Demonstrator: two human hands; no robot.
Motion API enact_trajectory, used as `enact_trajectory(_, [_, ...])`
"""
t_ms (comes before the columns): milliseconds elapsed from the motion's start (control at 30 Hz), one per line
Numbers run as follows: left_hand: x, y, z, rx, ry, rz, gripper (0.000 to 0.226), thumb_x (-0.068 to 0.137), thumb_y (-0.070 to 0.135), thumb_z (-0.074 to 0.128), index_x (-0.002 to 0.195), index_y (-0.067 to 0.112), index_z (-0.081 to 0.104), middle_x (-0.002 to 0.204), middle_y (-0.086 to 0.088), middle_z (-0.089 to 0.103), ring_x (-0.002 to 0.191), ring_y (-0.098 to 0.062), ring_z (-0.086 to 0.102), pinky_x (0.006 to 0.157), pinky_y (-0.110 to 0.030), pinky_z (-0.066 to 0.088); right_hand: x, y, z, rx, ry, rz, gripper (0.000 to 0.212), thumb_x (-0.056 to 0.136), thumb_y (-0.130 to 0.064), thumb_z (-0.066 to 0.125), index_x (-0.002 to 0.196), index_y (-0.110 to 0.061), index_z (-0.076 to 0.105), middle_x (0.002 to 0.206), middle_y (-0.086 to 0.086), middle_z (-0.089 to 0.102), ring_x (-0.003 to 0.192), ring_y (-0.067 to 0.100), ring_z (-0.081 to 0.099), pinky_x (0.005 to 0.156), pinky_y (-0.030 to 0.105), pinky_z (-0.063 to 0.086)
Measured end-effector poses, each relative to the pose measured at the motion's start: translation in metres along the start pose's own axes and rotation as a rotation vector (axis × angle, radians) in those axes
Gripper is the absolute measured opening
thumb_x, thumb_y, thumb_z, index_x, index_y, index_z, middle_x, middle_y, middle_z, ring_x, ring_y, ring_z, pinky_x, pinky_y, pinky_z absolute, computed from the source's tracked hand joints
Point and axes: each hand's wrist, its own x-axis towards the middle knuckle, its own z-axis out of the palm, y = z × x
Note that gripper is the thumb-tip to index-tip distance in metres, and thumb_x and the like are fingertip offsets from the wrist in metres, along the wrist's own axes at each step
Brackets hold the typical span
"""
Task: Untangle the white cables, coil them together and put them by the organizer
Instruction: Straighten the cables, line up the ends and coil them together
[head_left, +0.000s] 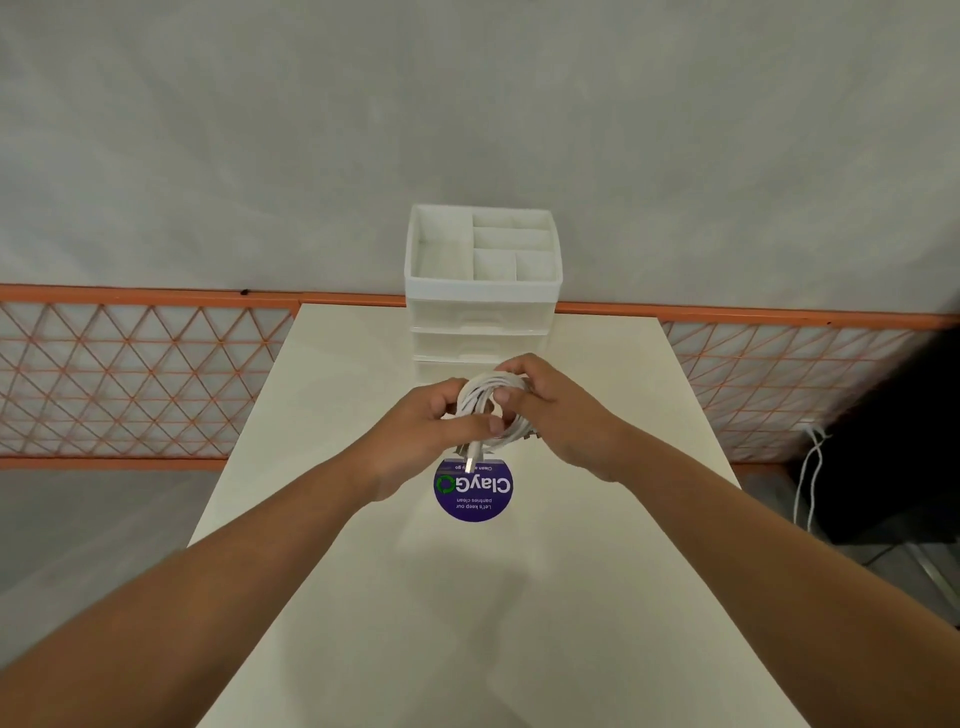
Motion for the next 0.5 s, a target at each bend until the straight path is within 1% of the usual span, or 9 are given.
enact_trajectory(67, [-0.002, -0.002, 0.000, -0.013, -0.027, -0.005, 0.030, 0.077, 0.022, 0.073, 0.105, 0.014, 0.069, 0.099, -0.011, 0.072, 0.088, -0.017, 0.068, 0.068, -0.019, 0.050, 0.000, 0.001, 0.004, -0.142, 0.020, -0.073, 0.012, 0.100, -0.023, 0.044, 0.108, -0.018, 0.050, 0.088, -0.009, 0.058, 0.078, 0.004, 0.052, 0.068, 0.012, 0.042])
enact_trajectory(133, [-0.003, -0.001, 0.000, -0.045, -0.049, 0.005, 0.028, 0.081, 0.026, 0.074, 0.105, 0.013, 0.070, 0.098, -0.009, 0.072, 0.089, -0.017, 0.067, 0.072, -0.022, 0.049, 0.001, 0.001, 0.006, -0.160, 0.047, -0.115, 0.011, 0.100, -0.022, 0.043, 0.106, -0.017, 0.051, 0.085, -0.009, 0.057, 0.075, 0.002, 0.052, 0.065, 0.008, 0.041])
enact_trajectory(200, [-0.002, 0.000, -0.004, -0.106, -0.039, 0.000, 0.038, 0.088, 0.039, 0.064, 0.110, 0.008, 0.070, 0.104, -0.013, 0.071, 0.093, -0.018, 0.062, 0.082, -0.029, 0.044, 0.003, -0.003, 0.005, -0.145, 0.083, -0.119, 0.012, 0.101, -0.021, 0.042, 0.106, -0.016, 0.052, 0.085, -0.006, 0.058, 0.075, 0.005, 0.053, 0.067, 0.013, 0.041])
enact_trajectory(233, [-0.001, 0.000, -0.006, -0.155, -0.037, -0.017, 0.044, 0.091, 0.041, 0.058, 0.114, 0.004, 0.068, 0.113, -0.019, 0.069, 0.098, -0.021, 0.059, 0.086, -0.034, 0.041, 0.004, -0.005, 0.004, -0.143, 0.091, -0.115, 0.013, 0.101, -0.021, 0.042, 0.107, -0.017, 0.053, 0.086, -0.005, 0.059, 0.077, 0.007, 0.053, 0.069, 0.016, 0.042])
enact_trajectory(300, [0.000, 0.000, -0.010, -0.238, -0.051, -0.047, 0.048, 0.093, 0.036, 0.052, 0.120, -0.002, 0.065, 0.127, -0.027, 0.060, 0.106, -0.027, 0.055, 0.093, -0.042, 0.038, 0.006, -0.007, 0.002, -0.142, 0.074, -0.106, 0.013, 0.101, -0.022, 0.042, 0.107, -0.018, 0.053, 0.088, -0.004, 0.060, 0.080, 0.008, 0.054, 0.072, 0.019, 0.042])
enact_trajectory(367, [0.001, 0.000, -0.013, -0.281, -0.078, -0.066, 0.049, 0.093, 0.033, 0.053, 0.122, -0.005, 0.063, 0.132, -0.032, 0.054, 0.112, -0.031, 0.052, 0.104, -0.049, 0.037, 0.007, -0.005, 0.000, -0.131, 0.057, -0.104, 0.013, 0.101, -0.021, 0.042, 0.107, -0.018, 0.053, 0.089, -0.004, 0.061, 0.082, 0.010, 0.055, 0.073, 0.020, 0.043])
enact_trajectory(433, [0.000, -0.002, -0.014, -0.283, -0.099, -0.078, 0.049, 0.093, 0.033, 0.055, 0.122, -0.007, 0.061, 0.133, -0.036, 0.050, 0.114, -0.034, 0.050, 0.110, -0.051, 0.034, 0.007, -0.003, 0.000, -0.124, 0.051, -0.106, 0.013, 0.101, -0.021, 0.042, 0.106, -0.018, 0.053, 0.085, -0.007, 0.060, 0.081, 0.009, 0.055, 0.072, 0.018, 0.043])
enact_trajectory(500, [-0.001, -0.004, -0.014, -0.275, -0.105, -0.075, 0.048, 0.094, 0.031, 0.056, 0.120, -0.010, 0.061, 0.131, -0.035, 0.053, 0.114, -0.034, 0.052, 0.109, -0.048, 0.036, 0.007, 0.000, 0.002, -0.143, 0.054, -0.113, 0.013, 0.101, -0.021, 0.042, 0.105, -0.016, 0.053, 0.081, -0.008, 0.059, 0.077, 0.007, 0.054, 0.068, 0.012, 0.042])
